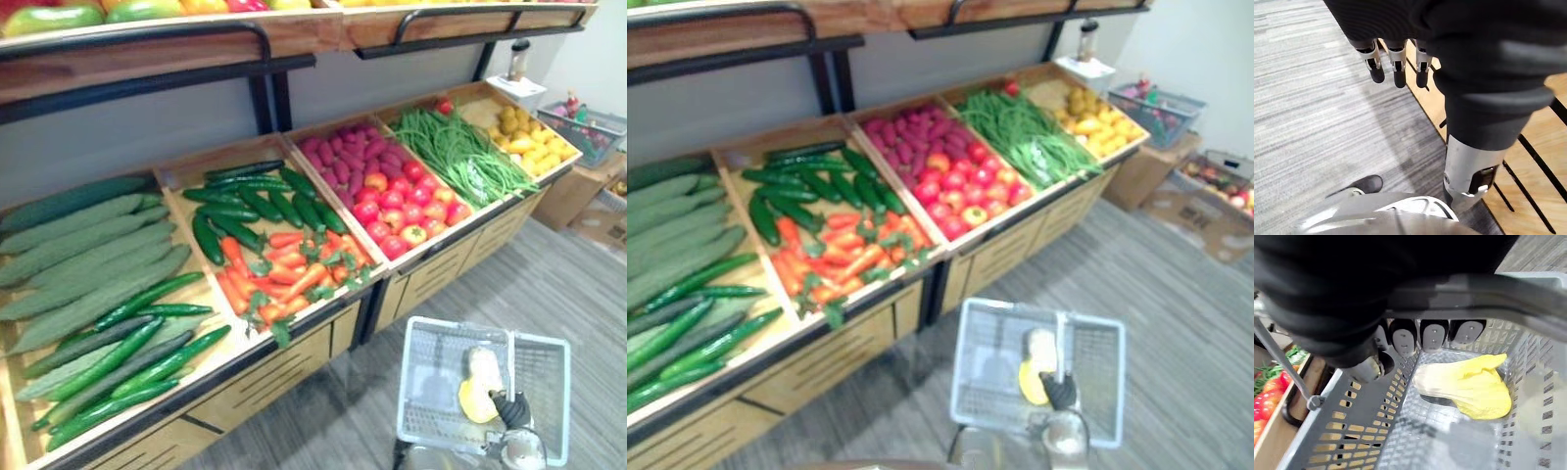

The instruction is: Pick vegetable in the basket

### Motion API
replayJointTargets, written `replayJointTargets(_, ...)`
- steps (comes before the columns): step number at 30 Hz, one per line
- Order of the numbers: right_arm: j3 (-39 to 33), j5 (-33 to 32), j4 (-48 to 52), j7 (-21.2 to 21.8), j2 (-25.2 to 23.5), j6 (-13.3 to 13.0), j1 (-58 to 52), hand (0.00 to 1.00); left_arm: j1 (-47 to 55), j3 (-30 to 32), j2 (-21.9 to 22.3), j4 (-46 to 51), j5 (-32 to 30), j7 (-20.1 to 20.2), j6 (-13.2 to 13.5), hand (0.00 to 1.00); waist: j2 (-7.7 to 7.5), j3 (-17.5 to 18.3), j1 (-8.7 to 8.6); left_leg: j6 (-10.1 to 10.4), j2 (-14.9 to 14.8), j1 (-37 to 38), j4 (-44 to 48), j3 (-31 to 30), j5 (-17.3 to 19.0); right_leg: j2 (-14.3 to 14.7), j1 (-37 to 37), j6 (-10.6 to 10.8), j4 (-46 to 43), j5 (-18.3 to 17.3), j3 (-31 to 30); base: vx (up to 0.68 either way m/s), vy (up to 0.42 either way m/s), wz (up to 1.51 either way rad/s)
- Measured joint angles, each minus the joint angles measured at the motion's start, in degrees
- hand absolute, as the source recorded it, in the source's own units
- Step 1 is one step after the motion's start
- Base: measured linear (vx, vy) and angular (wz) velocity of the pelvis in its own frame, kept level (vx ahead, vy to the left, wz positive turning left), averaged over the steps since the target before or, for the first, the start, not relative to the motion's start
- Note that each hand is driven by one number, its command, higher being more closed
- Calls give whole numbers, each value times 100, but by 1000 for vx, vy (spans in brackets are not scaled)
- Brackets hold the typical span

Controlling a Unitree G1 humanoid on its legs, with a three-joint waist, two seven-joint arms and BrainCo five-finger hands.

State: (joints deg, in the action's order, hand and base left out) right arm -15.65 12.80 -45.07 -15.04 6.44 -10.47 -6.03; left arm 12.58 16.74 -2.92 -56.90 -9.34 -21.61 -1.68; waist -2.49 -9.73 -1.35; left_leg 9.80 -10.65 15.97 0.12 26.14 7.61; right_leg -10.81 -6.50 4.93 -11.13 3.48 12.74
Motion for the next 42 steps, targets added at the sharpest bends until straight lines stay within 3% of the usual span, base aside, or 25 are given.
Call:
replayJointTargets(1, -47, -33, -18, -17, 7, 1, 1, 100, -20, 75, 89, 59, 18, -15, 38, 0, 48, 6, -3, 50, -67, -3, -60, -28, -20, 79, 11, -21, 37, -86, 56, 254, -131, 21)
replayJointTargets(3, -117, -30, -76, -19, 110, 0, 66, 100, -181, 284, 358, 118, 29, -148, 122, 0, 396, 17, 6, 181, -321, -39, -209, -77, -116, 350, 100, -94, 247, -134, 279, 246, -159, 23)
replayJointTargets(4, -139, -31, -85, -21, 108, 1, 64, 100, -198, 334, 406, 169, 34, -248, 130, 0, 427, 21, -11, 172, -374, -89, -210, -146, -156, 386, 121, -119, 282, -154, 366, 129, -104, 36)
replayJointTargets(10, -184, -32, -91, -115, 81, -40, -102, 100, -212, 616, 513, 317, 465, -910, 129, 0, 368, 42, -12, 167, -485, -219, -41, -334, -237, 366, 420, -96, 307, -355, 798, 29, -45, 40)
replayJointTargets(13, -178, -32, -91, -150, 30, -70, -167, 100, -187, 611, 494, 480, 475, -1089, 132, 0, 214, 34, 5, 106, -410, -523, 294, -340, -277, 208, 498, -56, 449, -331, 940, -36, -4, 35)
replayJointTargets(20, -182, -39, -94, -288, 50, -210, -247, 100, -148, 471, 491, 712, 406, -1427, 143, 0, 257, -11, 6, -49, -248, -684, 187, -454, -384, 164, 658, -13, 970, -36, 1027, -55, 17, 15)
replayJointTargets(23, -193, -39, -151, -321, 49, -251, -247, 100, -165, 1369, 496, 539, 475, -1635, 150, 0, 296, 11, 11, -46, -214, -590, 43, -292, -379, 229, 692, -25, 1233, 160, 900, -52, 21, -25)
replayJointTargets(24, -199, -38, -233, -320, 48, -294, -248, 100, -167, 2214, 456, 422, 652, -1839, 90, 0, 295, 8, 3, -32, -192, -477, -91, -179, -364, 294, 766, -15, 1473, 304, 825, -41, 12, -33)
replayJointTargets(26, -272, -50, -319, -328, 48, -300, -296, 100, -153, 3008, 371, 423, 1078, -2247, 65, 0, 282, 12, 3, -26, -159, -452, -84, -152, -323, 303, 856, -21, 1669, 433, 783, -39, 12, -18)
replayJointTargets(30, -373, -161, -400, -352, 100, -368, -324, 100, -127, 3731, 269, 1094, 1495, -3116, 143, 0, 307, 39, 8, -27, -114, -430, -32, -162, -252, 258, 914, 0, 1722, 487, 759, -30, 29, -2)
replayJointTargets(31, -356, -161, -496, -380, 151, -406, -322, 100, -28, 3685, 264, 1841, 1374, -3458, 168, 0, 306, 47, 34, -23, -112, -445, 3, -188, -234, 245, 923, 2, 1722, 489, 772, -8, 13, 5)
replayJointTargets(34, -341, -161, -528, -481, 172, -416, -322, 100, 64, 3271, 118, 3056, 817, -3865, 179, 0, 311, 72, 38, -24, -108, -473, 10, -271, -232, 231, 932, 3, 1721, 491, 827, 2, 9, 11)
replayJointTargets(36, -185, -174, -537, -529, 219, -420, -341, 100, 62, 2694, -178, 3769, -119, -4125, 198, 0, 330, 99, 35, -24, -103, -477, 10, -345, -233, 219, 983, 4, 1721, 492, 900, 20, 16, 15)
replayJointTargets(38, -10, -186, -537, -533, 310, -467, -322, 100, -127, 2345, -550, 4152, -976, -4177, 200, 0, 354, 150, 36, -25, -97, -477, 8, -342, -232, 217, 979, 31, 1720, 510, 898, 14, 12, 2)
replayJointTargets(42, 155, -185, -534, -482, 402, -487, -286, 100, -405, 1747, -854, 4633, -1614, -4004, 156, 0, 359, 183, 32, -34, -94, -477, 6, -337, -217, 220, 973, 32, 1720, 511, 888, 0, 0, 0)
